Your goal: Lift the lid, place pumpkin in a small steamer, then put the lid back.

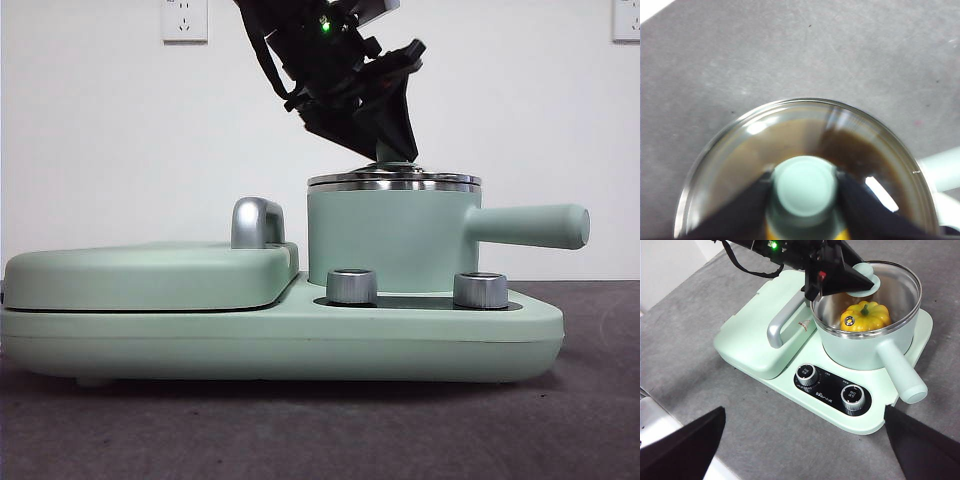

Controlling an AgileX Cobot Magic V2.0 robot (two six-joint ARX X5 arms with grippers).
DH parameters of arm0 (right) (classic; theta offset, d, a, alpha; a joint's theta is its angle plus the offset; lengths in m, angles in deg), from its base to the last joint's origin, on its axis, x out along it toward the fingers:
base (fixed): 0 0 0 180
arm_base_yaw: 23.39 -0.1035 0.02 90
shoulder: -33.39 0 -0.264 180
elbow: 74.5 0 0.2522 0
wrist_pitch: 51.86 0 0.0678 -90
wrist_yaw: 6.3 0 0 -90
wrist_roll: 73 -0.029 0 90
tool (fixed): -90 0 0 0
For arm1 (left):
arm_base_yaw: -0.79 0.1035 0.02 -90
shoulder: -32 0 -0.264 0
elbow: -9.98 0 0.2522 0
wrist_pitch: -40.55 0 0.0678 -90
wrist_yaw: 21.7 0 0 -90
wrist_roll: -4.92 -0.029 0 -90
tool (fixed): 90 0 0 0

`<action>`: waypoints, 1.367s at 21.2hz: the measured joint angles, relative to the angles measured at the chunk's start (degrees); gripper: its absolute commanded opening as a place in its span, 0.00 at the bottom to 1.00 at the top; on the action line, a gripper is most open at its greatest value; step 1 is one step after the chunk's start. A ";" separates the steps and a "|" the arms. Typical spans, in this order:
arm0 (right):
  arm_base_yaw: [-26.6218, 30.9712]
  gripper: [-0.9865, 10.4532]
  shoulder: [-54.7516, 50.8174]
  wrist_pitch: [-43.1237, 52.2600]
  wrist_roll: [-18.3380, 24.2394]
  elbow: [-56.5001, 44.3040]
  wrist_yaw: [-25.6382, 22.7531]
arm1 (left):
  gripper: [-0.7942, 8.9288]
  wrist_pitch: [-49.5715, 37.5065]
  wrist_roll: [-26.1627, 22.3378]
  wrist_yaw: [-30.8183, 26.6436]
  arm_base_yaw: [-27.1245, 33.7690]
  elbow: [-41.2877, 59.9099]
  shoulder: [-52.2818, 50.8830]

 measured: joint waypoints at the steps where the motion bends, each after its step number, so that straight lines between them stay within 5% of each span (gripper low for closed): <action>1: 0.00 0.52 0.00 0.00 0.00 0.00 0.00 | 0.59 -0.04 -0.31 -0.02 0.02 -0.02 0.00; 8: 0.00 0.52 0.00 0.00 0.00 0.00 0.00 | 0.63 11.61 1.81 -0.22 0.02 -8.96 -3.45; 18: 0.00 0.52 0.00 0.00 0.00 0.00 3.13 | 0.62 38.71 4.22 0.28 0.46 -12.66 -31.30; 29: 0.00 0.52 0.00 0.02 0.00 0.00 3.13 | 0.62 49.64 10.49 0.26 1.40 -1.14 -48.00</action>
